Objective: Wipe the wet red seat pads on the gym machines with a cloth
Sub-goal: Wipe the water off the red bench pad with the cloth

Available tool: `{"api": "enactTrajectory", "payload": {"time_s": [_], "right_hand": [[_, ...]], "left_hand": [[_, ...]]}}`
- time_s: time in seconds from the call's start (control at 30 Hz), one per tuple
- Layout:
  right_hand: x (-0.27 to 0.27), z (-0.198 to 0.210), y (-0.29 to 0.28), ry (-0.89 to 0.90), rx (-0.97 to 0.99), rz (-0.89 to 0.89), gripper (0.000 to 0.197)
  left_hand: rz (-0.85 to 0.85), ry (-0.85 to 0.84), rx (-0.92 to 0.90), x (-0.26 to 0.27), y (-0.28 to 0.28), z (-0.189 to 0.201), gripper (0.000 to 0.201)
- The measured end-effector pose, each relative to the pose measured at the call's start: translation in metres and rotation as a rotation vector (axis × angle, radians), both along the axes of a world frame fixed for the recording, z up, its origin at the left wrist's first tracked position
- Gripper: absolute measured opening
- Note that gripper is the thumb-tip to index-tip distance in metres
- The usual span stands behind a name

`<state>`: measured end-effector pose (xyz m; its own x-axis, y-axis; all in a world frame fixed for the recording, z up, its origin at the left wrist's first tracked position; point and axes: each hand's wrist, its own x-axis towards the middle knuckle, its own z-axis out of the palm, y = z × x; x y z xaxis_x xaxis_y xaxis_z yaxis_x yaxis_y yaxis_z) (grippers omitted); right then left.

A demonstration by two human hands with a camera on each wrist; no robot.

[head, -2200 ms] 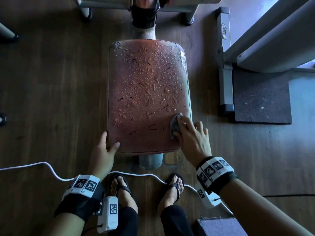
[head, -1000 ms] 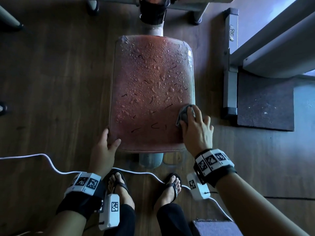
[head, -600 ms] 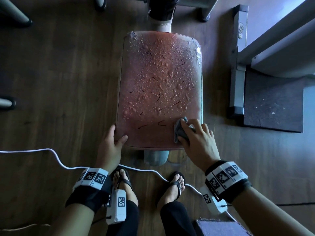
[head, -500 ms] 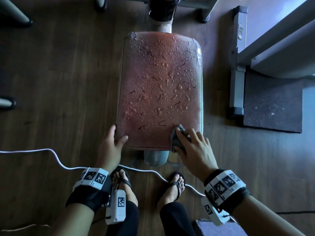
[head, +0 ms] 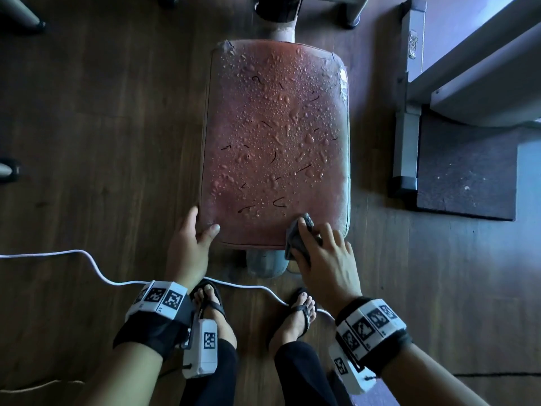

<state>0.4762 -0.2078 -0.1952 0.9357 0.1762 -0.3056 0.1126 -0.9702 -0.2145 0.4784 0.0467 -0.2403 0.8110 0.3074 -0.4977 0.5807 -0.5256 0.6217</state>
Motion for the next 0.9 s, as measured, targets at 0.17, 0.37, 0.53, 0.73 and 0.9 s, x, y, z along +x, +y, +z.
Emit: {"api": "enactTrajectory", "payload": {"time_s": [0.17, 0.37, 0.53, 0.73, 0.9], "right_hand": [[0.034, -0.006, 0.013, -0.056, -0.001, -0.032, 0.054], [0.019, -0.001, 0.033, -0.043, 0.011, 0.012, 0.056], [0.017, -0.002, 0.036, -0.040, 0.030, 0.019, 0.053], [0.035, -0.005, 0.044, -0.052, -0.005, 0.117, 0.052], [0.046, -0.009, 0.016, -0.071, 0.018, -0.066, 0.052]], "left_hand": [[-0.001, -0.019, -0.018, -0.002, 0.001, -0.001, 0.066], [0.008, -0.028, -0.022, -0.003, 0.001, -0.003, 0.065], [0.002, -0.036, -0.027, -0.003, 0.003, -0.004, 0.064], [-0.009, -0.039, -0.041, -0.005, 0.004, -0.004, 0.067], [-0.015, -0.037, -0.053, -0.004, 0.007, -0.004, 0.067]]}}
